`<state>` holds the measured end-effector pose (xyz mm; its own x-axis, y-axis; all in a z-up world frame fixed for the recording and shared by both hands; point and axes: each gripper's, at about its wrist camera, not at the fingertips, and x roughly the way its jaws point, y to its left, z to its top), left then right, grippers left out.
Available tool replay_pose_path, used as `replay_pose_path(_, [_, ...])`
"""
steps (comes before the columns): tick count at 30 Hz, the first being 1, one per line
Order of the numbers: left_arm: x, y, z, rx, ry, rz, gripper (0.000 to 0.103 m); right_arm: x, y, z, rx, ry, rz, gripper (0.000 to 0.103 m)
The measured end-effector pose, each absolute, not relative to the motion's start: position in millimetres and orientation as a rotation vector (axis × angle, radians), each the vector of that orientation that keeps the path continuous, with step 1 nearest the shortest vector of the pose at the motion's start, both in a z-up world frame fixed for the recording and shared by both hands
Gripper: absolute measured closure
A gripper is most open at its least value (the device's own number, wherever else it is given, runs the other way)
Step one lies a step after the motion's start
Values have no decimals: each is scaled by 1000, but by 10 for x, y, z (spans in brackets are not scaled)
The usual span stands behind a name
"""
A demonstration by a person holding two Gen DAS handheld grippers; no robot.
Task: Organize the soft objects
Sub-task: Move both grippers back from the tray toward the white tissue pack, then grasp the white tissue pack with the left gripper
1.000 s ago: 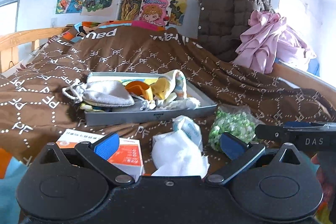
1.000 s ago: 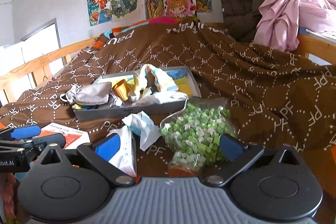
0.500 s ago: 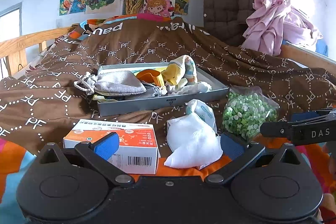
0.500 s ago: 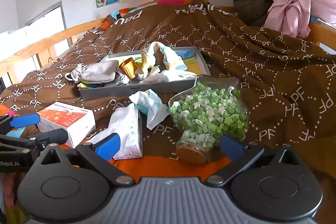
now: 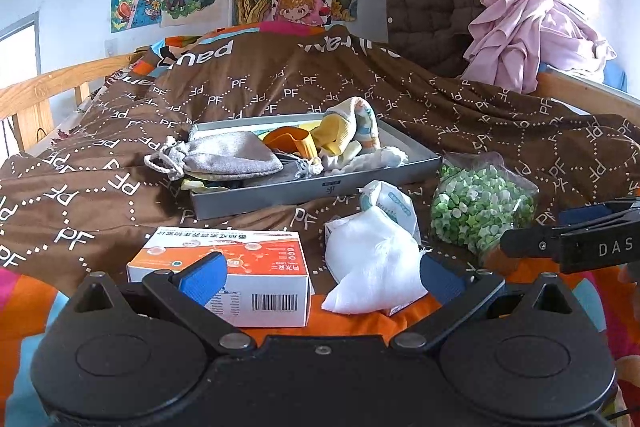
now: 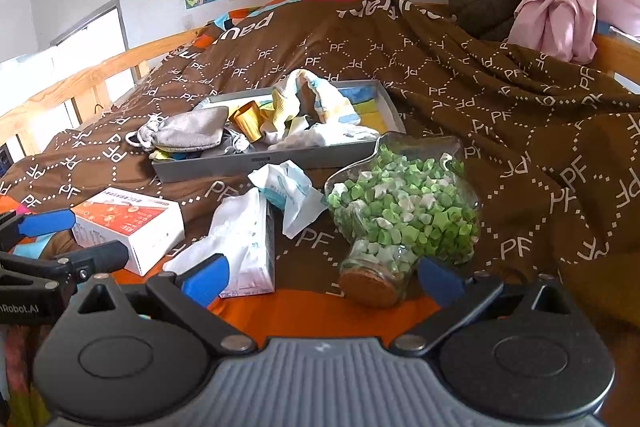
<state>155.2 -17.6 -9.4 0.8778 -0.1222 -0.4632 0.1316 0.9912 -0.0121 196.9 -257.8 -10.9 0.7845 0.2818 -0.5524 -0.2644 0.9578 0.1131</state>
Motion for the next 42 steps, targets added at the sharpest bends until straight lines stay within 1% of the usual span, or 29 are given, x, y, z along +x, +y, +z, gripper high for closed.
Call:
replay_pose_path(18, [1459, -139, -101, 85, 493, -156, 1, 1953, -2554, -108, 33, 562, 304, 0])
replay_pose_path(32, [1473, -123, -89, 85, 483, -195, 1, 1955, -2575, -171, 46, 537, 297, 0])
replay_pose_path(38, [1526, -71, -83, 100, 467, -228, 1, 2018, -2529, -116, 34, 448, 314, 0])
replay_pose_path(42, [1616, -38, -17, 148, 468, -268, 1, 2261, -2437, -66, 6, 415, 323, 0])
